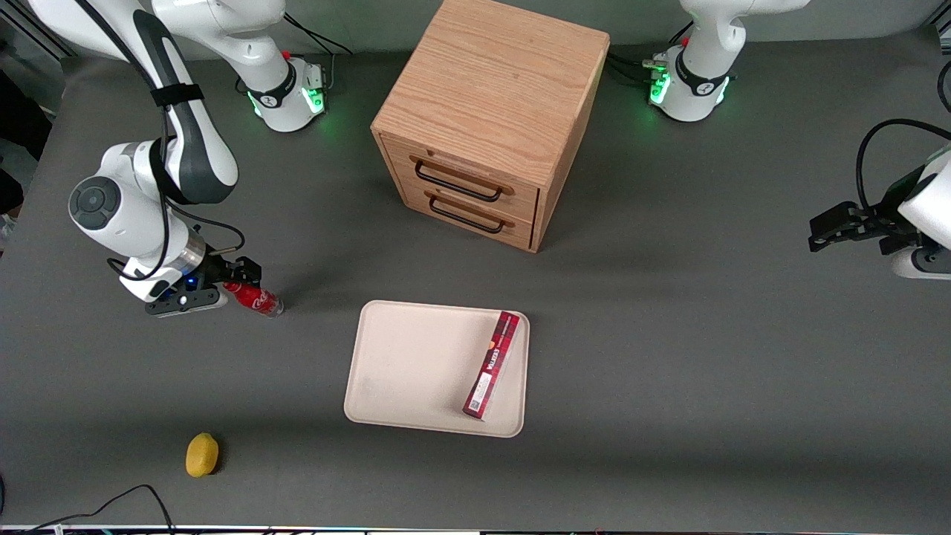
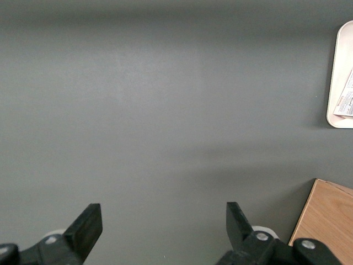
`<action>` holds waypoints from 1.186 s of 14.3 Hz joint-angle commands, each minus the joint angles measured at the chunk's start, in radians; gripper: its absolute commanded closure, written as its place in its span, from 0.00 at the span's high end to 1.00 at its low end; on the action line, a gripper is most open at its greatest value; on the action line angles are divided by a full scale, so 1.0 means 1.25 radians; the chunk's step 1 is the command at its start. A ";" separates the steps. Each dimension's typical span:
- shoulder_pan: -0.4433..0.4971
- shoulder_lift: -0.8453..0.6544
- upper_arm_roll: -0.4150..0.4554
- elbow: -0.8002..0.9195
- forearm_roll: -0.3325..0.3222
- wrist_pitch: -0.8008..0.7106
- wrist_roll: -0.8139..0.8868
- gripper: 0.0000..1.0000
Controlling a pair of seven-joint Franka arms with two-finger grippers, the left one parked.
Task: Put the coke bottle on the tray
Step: 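Close the right gripper around the bottle's cap end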
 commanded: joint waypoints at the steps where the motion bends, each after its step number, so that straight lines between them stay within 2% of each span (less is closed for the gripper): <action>1: -0.003 -0.026 -0.001 -0.034 -0.010 0.010 -0.001 0.87; 4: -0.006 -0.037 -0.001 -0.045 -0.010 0.011 -0.005 0.80; 6: -0.009 -0.040 -0.001 -0.046 -0.010 0.009 -0.006 0.56; 9: -0.007 -0.051 -0.001 -0.045 -0.010 0.000 -0.005 0.07; 10: -0.007 -0.057 -0.001 -0.045 -0.010 -0.007 -0.006 0.00; 14: -0.007 -0.132 -0.001 -0.013 -0.012 -0.129 -0.001 0.00; 17: -0.009 -0.180 -0.001 0.126 -0.014 -0.372 -0.001 0.00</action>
